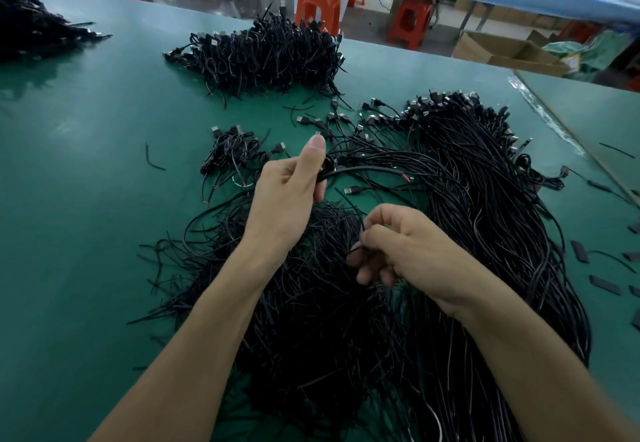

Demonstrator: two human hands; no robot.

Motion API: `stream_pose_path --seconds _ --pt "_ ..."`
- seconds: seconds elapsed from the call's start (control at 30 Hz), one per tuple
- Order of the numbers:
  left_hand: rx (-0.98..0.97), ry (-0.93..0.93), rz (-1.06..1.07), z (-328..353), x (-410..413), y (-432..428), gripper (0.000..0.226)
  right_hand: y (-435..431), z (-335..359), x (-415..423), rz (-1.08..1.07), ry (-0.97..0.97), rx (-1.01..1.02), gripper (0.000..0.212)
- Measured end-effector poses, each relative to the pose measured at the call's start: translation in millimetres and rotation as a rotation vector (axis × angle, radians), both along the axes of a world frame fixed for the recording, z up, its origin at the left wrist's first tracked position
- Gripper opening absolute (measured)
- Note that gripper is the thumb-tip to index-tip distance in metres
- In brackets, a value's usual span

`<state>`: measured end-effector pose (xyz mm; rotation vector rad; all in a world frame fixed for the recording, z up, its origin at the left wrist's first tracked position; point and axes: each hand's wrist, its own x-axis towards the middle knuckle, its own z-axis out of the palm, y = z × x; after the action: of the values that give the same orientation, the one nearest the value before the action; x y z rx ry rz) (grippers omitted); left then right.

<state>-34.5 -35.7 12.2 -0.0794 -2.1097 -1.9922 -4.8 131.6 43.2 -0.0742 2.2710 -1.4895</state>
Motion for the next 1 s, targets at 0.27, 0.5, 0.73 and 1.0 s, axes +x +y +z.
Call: stream_pose_path --seconds 0.27,0.5,0.73,1.0 --pt "-0.024 -0.032 0.001 1.7 2.8 5.2 0.073 0.3 0.6 -7.7 0.041 0.05 0.048 0.006" --pt "0.012 0.047 -0.079 6.6 5.4 5.2 0.061 4.4 -0.7 -12.4 -0.097 0.31 0.165 0.013" --pt "0.092 0.034 -0.241 9.4 12.9 19.6 0.031 -10.7 -0.4 -15.6 -0.204 0.547 -0.179 0.013" --pt "0.096 0.009 -0.175 9.4 13.5 19.6 0.035 -10.1 -5.5 -11.6 -0.07 0.641 -0.068 0.029"
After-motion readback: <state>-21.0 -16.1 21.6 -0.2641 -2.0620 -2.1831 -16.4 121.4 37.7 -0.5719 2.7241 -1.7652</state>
